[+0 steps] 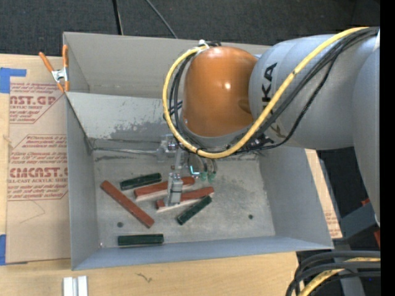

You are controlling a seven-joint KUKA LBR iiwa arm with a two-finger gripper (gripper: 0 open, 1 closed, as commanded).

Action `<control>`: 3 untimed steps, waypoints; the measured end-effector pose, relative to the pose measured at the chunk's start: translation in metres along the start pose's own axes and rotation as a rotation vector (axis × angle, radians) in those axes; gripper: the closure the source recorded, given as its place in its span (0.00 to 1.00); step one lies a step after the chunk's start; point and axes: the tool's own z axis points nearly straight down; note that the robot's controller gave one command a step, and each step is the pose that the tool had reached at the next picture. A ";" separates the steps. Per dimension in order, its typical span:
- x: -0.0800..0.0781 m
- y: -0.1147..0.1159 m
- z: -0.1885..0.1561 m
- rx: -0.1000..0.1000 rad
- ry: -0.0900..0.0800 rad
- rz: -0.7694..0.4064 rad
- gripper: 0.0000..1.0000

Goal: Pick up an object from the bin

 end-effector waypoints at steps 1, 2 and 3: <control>-0.035 -0.066 0.146 0.001 -0.003 -0.166 0.00; -0.036 -0.065 0.145 -0.001 -0.008 -0.166 0.00; -0.037 -0.064 0.144 -0.001 -0.009 -0.165 0.00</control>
Offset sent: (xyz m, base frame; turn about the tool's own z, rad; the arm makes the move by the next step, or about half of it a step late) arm 0.0354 -0.0641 -0.1424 -0.1689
